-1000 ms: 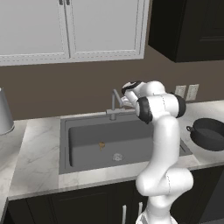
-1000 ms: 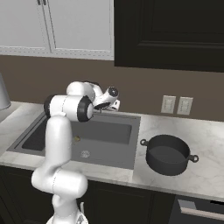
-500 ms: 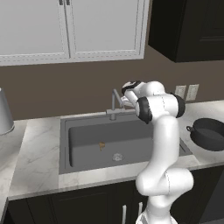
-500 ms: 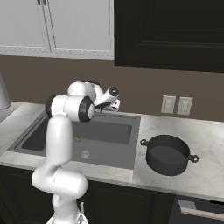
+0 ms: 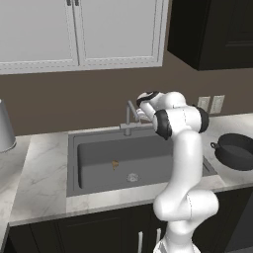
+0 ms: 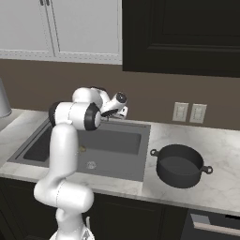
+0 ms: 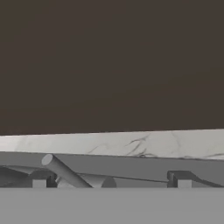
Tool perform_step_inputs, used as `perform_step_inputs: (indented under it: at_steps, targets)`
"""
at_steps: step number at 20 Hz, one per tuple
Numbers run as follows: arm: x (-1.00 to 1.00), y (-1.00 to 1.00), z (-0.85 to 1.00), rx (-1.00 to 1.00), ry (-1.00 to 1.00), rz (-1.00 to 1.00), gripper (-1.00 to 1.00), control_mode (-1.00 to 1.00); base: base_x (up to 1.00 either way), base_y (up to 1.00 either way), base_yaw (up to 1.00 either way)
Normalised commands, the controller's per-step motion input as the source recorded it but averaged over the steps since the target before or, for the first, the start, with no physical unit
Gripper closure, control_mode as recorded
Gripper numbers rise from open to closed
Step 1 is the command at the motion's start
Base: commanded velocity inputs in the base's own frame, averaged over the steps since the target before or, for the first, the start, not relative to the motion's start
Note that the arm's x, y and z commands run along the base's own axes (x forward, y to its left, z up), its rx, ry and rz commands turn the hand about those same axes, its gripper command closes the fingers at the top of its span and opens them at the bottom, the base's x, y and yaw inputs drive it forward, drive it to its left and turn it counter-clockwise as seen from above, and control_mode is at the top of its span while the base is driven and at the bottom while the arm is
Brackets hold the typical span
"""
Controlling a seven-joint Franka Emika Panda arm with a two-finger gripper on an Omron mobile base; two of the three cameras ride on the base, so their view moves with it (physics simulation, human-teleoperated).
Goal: Dump the garlic from the pot into the sink. Then turn on the water and wash the garlic. Then turn off the water and put the garlic back in the pot.
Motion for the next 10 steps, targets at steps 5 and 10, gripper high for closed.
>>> perform_step_inputs:
  at_steps: [5,10]
  targets:
    - [0.11,0.0,0.0,0.01,0.0,0.0,-1.0,-1.0,0.0,0.0,0.0]
    - [0.29,0.0,0.0,0.0,0.0,0.0,-1.0,-1.0,0.0,0.0,0.0]
